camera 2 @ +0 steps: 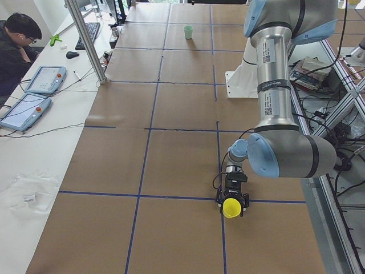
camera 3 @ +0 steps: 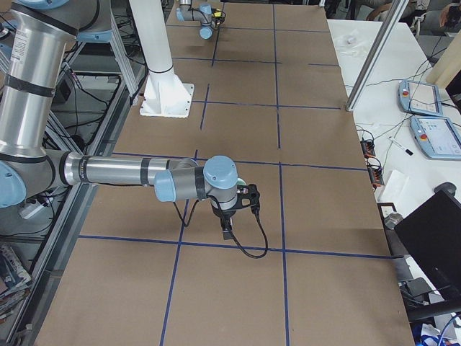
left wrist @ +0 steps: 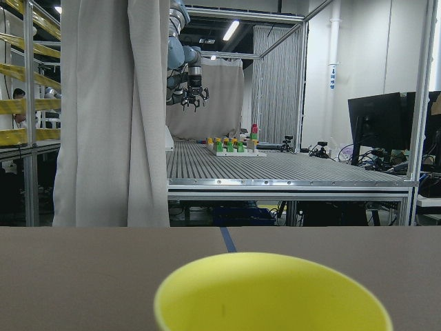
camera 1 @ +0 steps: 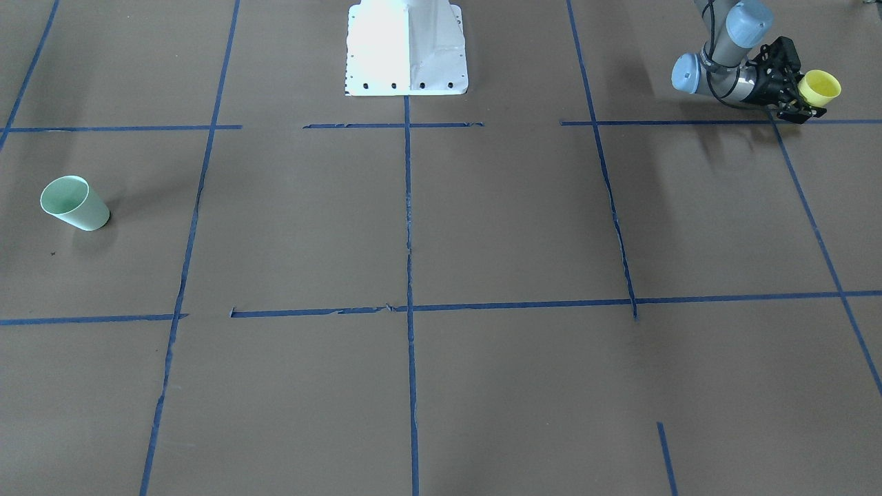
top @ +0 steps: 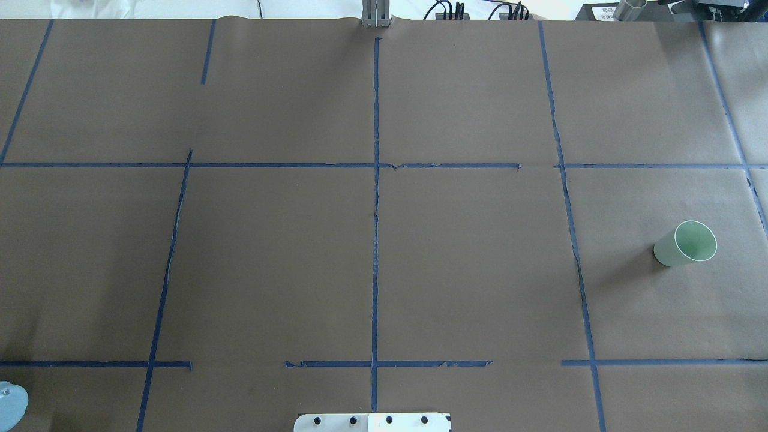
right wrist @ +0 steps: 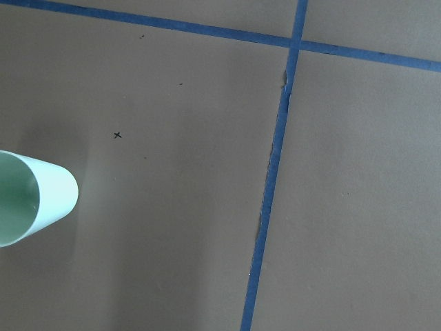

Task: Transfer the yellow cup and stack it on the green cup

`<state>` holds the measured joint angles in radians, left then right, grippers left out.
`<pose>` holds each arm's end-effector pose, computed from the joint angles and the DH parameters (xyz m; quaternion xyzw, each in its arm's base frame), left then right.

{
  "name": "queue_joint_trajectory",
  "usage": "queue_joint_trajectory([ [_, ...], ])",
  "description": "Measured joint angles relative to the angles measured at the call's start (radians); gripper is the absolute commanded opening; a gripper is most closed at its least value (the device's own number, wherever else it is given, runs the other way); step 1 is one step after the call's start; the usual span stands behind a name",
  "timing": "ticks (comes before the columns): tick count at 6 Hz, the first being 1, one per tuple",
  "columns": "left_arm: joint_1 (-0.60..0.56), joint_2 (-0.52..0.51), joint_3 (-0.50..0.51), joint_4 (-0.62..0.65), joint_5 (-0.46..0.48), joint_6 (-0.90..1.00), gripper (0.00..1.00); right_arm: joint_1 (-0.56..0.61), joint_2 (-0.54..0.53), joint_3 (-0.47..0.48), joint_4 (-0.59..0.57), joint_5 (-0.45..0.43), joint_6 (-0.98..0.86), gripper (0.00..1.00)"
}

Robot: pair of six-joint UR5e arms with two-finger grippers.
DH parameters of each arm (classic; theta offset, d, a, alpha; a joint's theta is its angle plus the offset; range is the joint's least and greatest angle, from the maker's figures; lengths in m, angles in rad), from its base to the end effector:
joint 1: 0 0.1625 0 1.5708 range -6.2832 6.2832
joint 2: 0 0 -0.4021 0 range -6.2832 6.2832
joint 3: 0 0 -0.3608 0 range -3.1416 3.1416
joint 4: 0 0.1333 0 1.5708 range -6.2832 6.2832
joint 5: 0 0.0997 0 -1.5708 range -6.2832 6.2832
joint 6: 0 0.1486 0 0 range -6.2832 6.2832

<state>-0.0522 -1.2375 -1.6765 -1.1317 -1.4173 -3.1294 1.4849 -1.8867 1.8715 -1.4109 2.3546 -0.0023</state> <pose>0.1991 -0.1666 0.8009 0.2760 -0.1884 -0.6620 0.6708 -0.0017 -0.3508 0.6400 0.0508 -0.3834 -0.0682 0.9197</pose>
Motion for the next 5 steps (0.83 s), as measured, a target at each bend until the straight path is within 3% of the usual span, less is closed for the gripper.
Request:
queue_joint_trajectory([
  [1,0.0,0.0,0.015,-0.008,0.001,0.0,0.78,0.0,0.0,0.0,0.0,0.0,0.0,1.0],
  [5,-0.015,0.054,-0.02,-0.004,0.008,0.061,0.77,0.0,0.0,-0.002,0.0,0.0,-0.001,1.0],
])
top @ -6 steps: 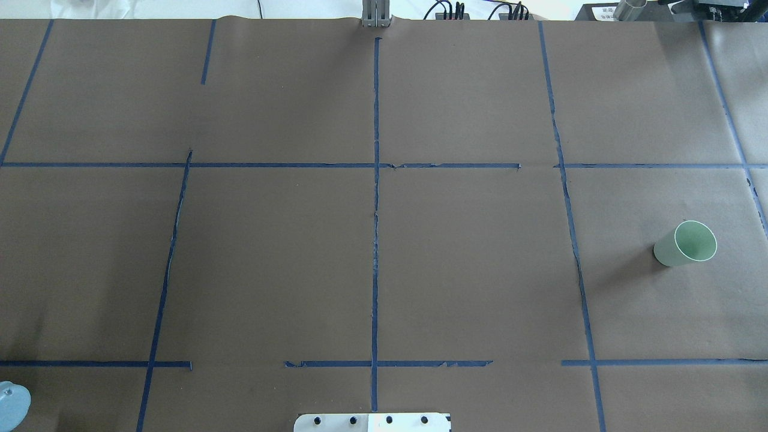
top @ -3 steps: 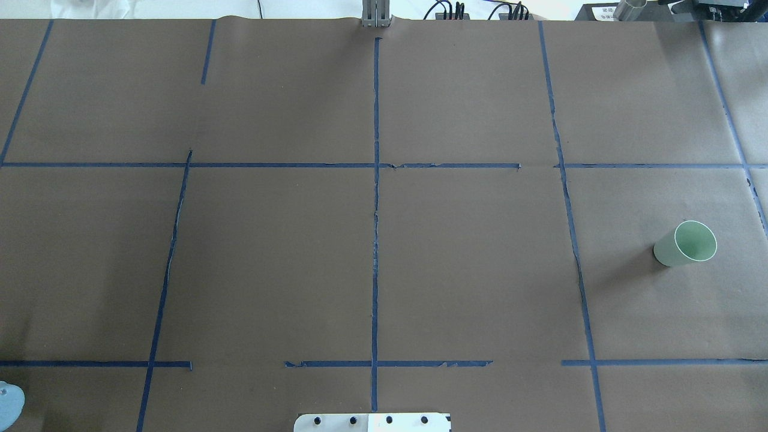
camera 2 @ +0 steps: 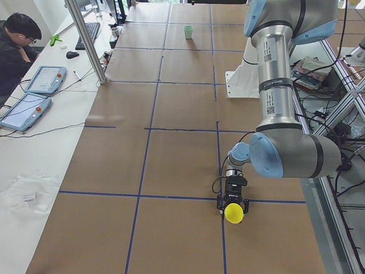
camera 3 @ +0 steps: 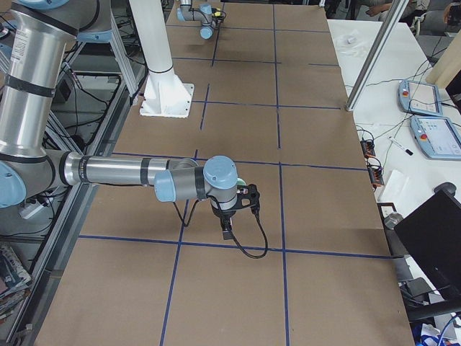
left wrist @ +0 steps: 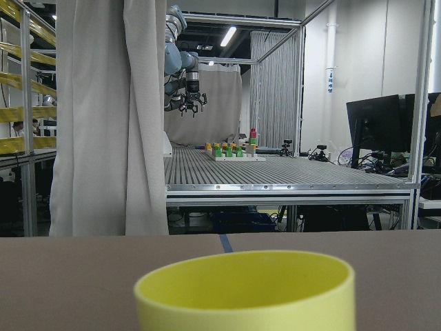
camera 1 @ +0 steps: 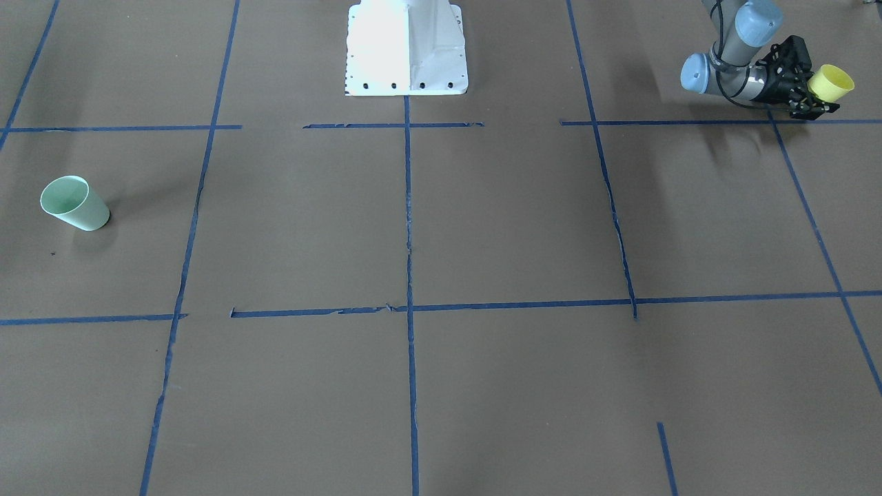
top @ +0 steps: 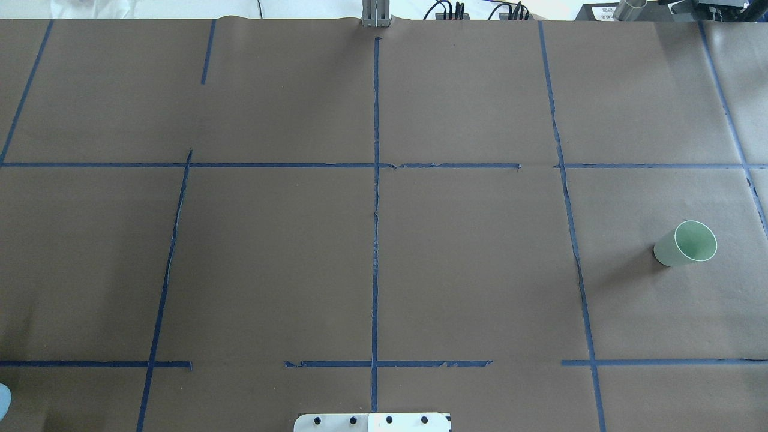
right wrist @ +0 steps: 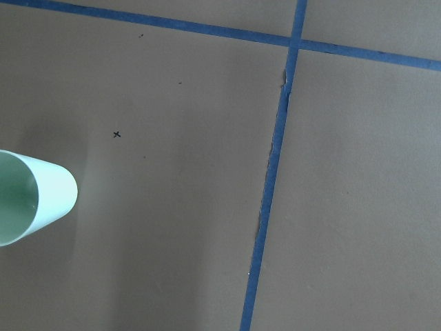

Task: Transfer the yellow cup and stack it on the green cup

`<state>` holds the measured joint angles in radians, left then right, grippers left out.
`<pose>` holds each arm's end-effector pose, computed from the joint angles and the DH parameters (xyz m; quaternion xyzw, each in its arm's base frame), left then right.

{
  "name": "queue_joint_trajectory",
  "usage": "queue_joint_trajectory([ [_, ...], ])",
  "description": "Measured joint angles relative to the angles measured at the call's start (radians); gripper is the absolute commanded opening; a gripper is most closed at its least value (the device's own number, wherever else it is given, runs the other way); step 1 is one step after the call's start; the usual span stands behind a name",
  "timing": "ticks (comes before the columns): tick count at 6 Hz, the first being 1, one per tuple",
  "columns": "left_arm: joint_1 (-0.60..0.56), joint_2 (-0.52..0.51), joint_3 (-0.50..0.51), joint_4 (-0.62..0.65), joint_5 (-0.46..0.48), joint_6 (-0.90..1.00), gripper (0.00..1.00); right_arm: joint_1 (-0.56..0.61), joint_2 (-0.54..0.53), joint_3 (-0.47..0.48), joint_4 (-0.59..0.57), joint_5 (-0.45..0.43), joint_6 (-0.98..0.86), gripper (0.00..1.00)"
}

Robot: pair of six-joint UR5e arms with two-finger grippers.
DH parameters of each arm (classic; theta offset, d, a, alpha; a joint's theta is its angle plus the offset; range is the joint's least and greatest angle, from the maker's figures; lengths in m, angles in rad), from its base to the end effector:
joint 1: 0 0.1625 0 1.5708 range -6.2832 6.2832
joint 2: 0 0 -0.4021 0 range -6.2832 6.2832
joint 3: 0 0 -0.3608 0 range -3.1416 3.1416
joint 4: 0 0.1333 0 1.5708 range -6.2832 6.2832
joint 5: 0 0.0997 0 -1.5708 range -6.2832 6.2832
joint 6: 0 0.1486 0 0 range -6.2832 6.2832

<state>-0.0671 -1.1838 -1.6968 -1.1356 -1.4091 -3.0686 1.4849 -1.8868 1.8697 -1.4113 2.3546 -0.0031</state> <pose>0.1683 -0.1689 0.8044 0.2803 -0.2069 -0.6410 0.6839 -0.0017 -0.3506 0.6409 0.0499 -0.3834 -0.0682 0.9197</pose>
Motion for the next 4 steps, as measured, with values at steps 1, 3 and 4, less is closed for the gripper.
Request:
queue_joint_trajectory([
  [1,-0.024,0.024,-0.009,0.0,0.021,0.036,0.77,0.0,0.0,-0.001,0.0,0.0,0.0,1.0],
  [3,-0.241,0.022,-0.013,-0.005,0.224,0.2,0.77,0.0,0.0,-0.002,0.0,-0.001,0.001,1.0],
  [4,-0.394,-0.009,-0.013,-0.024,0.366,0.334,0.76,0.0,0.0,-0.004,-0.002,-0.002,0.002,1.0],
])
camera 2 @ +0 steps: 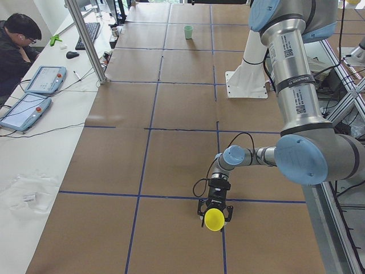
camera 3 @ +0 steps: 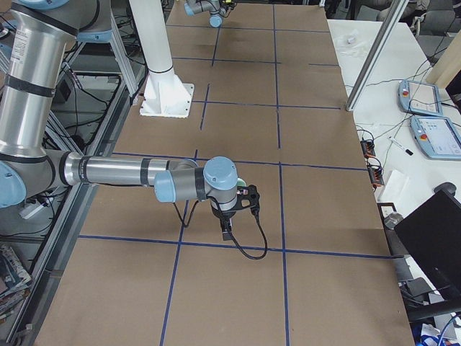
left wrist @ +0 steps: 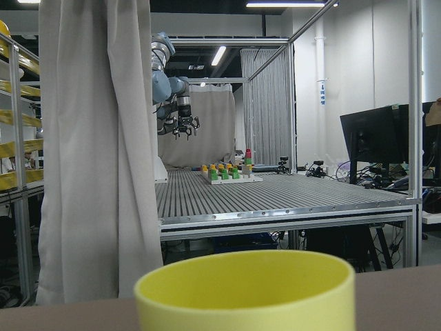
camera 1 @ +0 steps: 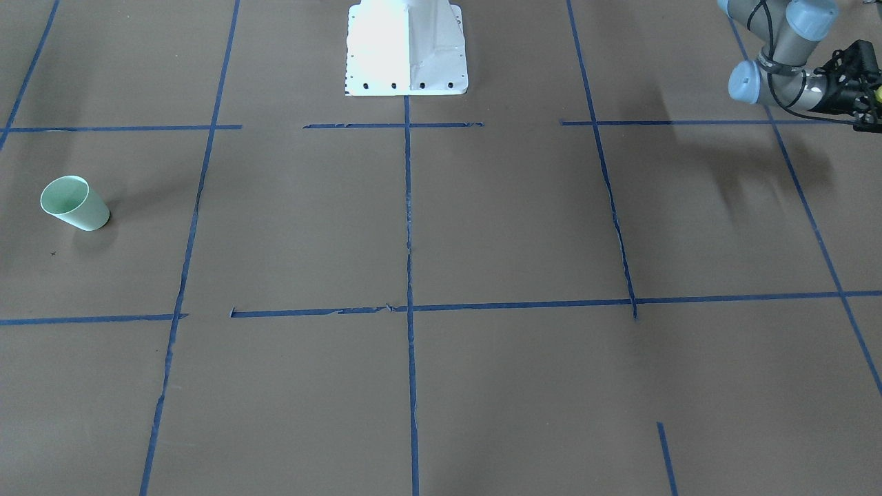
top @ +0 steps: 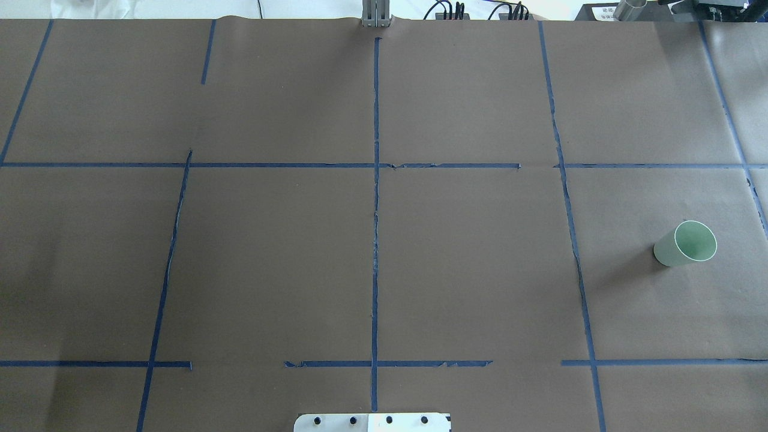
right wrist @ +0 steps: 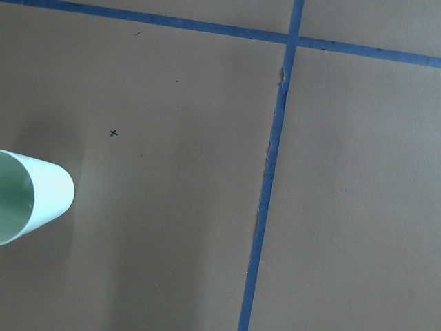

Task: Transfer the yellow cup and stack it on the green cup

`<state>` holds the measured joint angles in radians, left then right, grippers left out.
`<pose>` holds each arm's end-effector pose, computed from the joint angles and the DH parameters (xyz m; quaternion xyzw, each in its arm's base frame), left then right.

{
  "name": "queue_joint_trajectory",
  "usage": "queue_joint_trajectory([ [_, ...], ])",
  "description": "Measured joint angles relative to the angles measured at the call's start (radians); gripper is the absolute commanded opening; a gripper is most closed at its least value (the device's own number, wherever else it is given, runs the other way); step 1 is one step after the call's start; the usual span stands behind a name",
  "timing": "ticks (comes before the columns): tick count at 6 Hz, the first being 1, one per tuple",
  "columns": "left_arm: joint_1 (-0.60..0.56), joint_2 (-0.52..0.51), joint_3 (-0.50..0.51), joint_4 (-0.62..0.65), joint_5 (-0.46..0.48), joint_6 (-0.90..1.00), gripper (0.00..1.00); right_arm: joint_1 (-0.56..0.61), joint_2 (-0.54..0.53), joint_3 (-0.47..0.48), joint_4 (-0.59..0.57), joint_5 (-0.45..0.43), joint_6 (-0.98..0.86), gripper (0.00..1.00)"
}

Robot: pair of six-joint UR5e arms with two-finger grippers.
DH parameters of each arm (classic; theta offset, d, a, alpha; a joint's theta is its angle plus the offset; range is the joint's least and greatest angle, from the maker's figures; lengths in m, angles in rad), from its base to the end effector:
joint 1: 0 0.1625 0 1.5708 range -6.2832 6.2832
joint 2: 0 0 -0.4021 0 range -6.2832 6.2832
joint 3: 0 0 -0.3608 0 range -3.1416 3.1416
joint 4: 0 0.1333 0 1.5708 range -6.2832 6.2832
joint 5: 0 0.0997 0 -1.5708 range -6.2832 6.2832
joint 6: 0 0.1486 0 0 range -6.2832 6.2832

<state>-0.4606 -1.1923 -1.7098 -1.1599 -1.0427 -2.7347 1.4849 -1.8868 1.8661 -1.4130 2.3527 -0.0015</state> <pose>0.0898 -0.2770 0.7842 0.3384 -0.2044 -0.6066 0.6897 -0.0014 -0.3501 0.6430 0.0472 -0.3825 -0.0664 0.9204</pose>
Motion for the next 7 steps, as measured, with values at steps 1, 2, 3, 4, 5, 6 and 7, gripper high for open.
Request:
queue_joint_trajectory([
  [1,-0.115,-0.035,0.001,-0.047,0.095,0.135,0.75,0.0,-0.001,0.0,-0.002,-0.001,0.0,1.0],
  [2,-0.21,-0.062,0.001,-0.133,0.153,0.285,0.74,0.0,-0.002,-0.002,-0.004,-0.001,0.0,1.0],
  [3,-0.311,-0.094,0.001,-0.264,0.186,0.48,0.74,0.0,-0.003,-0.003,-0.006,-0.001,0.0,1.0],
  [4,-0.413,-0.129,0.004,-0.438,0.202,0.728,0.74,0.0,-0.003,-0.003,-0.007,-0.001,0.0,1.0],
  [5,-0.51,-0.168,0.012,-0.639,0.203,1.005,0.74,0.0,-0.003,-0.007,-0.007,-0.001,0.0,1.0],
  [6,-0.602,-0.217,0.02,-0.842,0.156,1.285,0.73,0.0,-0.003,-0.014,-0.006,0.0,0.001,1.0],
  [7,-0.659,-0.257,0.024,-0.986,0.056,1.463,0.7,0.0,-0.002,-0.02,-0.003,0.001,0.001,1.0],
])
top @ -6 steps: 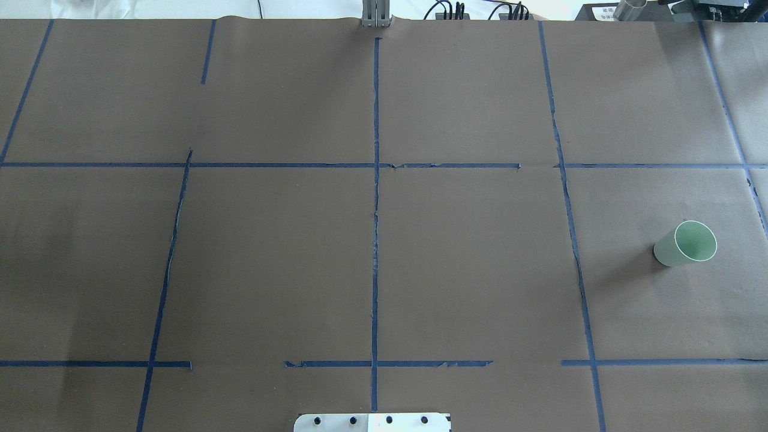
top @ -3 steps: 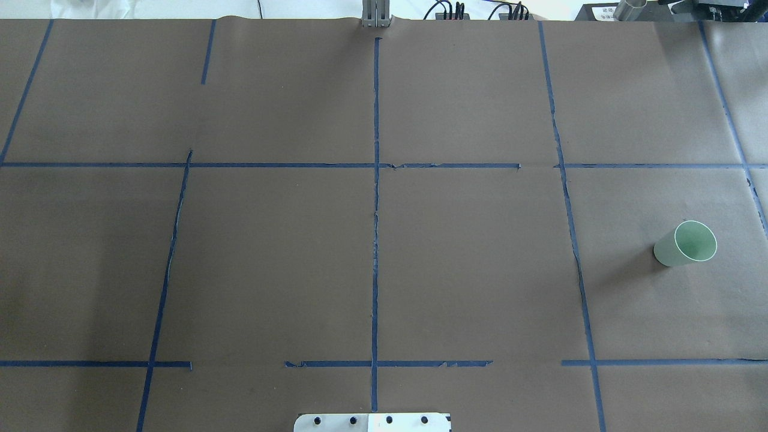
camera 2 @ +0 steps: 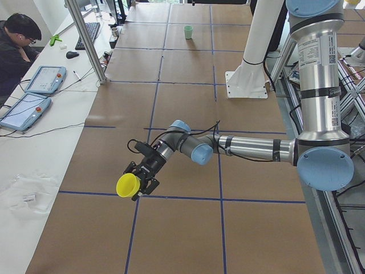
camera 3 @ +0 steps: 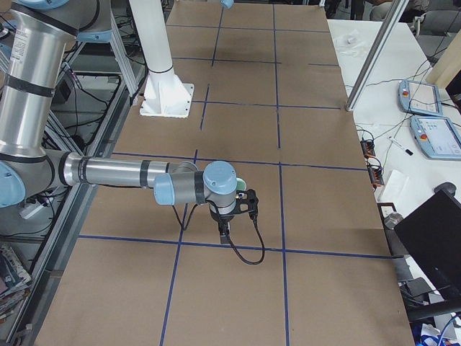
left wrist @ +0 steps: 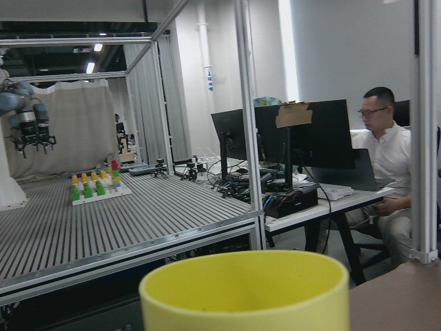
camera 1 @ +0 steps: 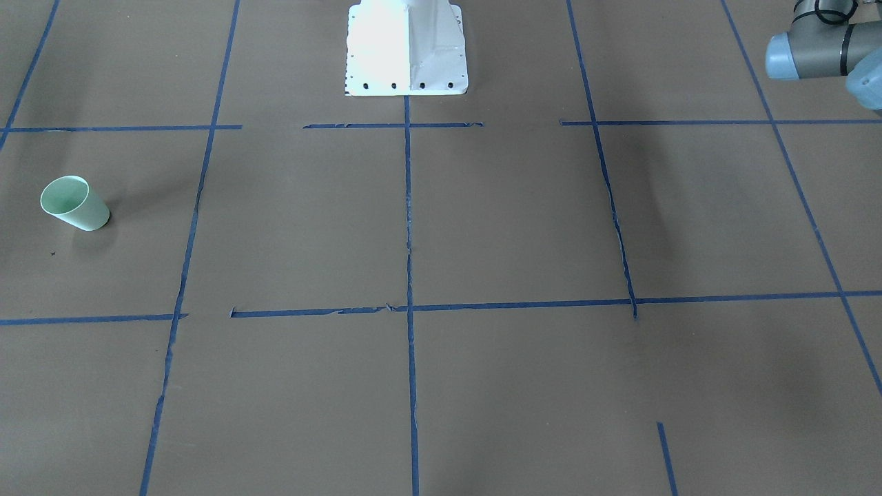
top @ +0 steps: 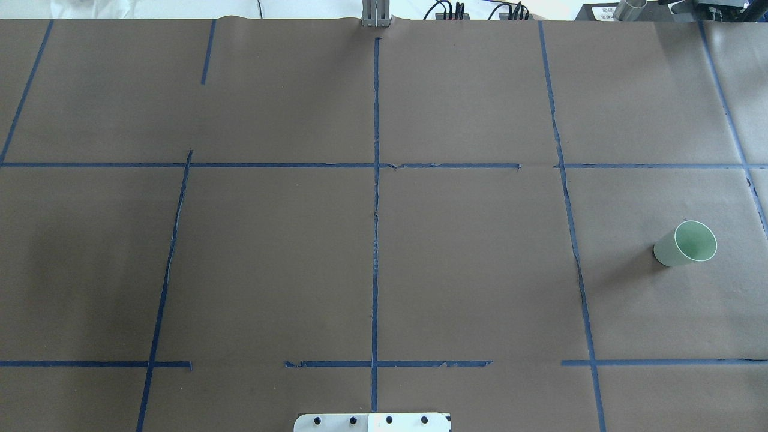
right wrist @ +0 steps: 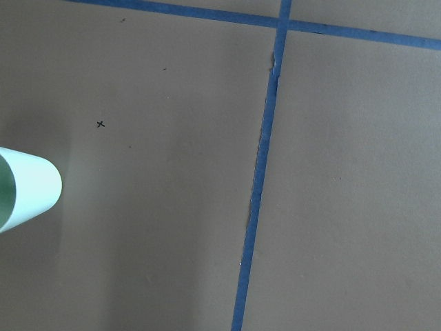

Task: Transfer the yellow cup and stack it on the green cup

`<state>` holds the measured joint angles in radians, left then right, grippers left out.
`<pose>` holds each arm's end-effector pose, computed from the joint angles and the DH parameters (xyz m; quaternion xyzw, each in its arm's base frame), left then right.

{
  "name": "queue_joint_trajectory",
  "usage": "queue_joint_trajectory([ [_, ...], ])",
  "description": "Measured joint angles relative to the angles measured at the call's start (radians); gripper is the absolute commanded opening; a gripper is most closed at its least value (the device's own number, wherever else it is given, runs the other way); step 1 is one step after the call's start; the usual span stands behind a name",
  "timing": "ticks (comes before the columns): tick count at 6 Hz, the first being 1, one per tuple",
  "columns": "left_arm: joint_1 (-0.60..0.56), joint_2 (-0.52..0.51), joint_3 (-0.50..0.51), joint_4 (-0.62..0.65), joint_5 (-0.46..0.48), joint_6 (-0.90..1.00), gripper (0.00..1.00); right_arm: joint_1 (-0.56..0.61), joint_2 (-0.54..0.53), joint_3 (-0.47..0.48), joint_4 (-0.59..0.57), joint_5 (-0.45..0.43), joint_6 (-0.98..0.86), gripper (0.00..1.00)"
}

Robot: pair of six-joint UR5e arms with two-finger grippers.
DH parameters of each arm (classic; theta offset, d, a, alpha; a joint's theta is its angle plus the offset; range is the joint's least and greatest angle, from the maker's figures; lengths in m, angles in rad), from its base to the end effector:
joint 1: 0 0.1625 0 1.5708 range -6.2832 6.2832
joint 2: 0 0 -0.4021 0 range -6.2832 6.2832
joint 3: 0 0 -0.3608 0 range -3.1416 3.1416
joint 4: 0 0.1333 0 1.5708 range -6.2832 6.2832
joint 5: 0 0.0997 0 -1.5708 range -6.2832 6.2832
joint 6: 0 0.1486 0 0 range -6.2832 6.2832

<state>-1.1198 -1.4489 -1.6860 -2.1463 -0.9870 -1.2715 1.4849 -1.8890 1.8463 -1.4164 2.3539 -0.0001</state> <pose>0.0080 -0.5102 0.6148 0.3846 0.0239 -0.4407 0.8107 -0.0013 -0.3467 0.6534 0.0352 -0.3829 -0.0610 0.9211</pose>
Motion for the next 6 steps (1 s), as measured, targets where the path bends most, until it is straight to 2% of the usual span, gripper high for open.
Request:
queue_joint_trajectory([
  [1,-0.029,-0.047,0.001,-0.143,-0.118,0.121,0.62,0.0,0.001,-0.002,0.002,0.001,0.0,1.0],
  [2,-0.037,-0.122,-0.005,-0.242,-0.193,0.196,0.48,0.0,0.002,-0.002,0.003,0.001,0.0,1.0],
  [4,-0.013,-0.281,-0.01,-0.294,-0.267,0.249,0.49,0.0,0.004,-0.002,0.005,0.001,-0.003,1.0],
  [6,0.109,-0.466,0.001,-0.299,-0.273,0.399,0.49,0.0,0.011,-0.001,0.005,-0.001,-0.002,1.0],
])
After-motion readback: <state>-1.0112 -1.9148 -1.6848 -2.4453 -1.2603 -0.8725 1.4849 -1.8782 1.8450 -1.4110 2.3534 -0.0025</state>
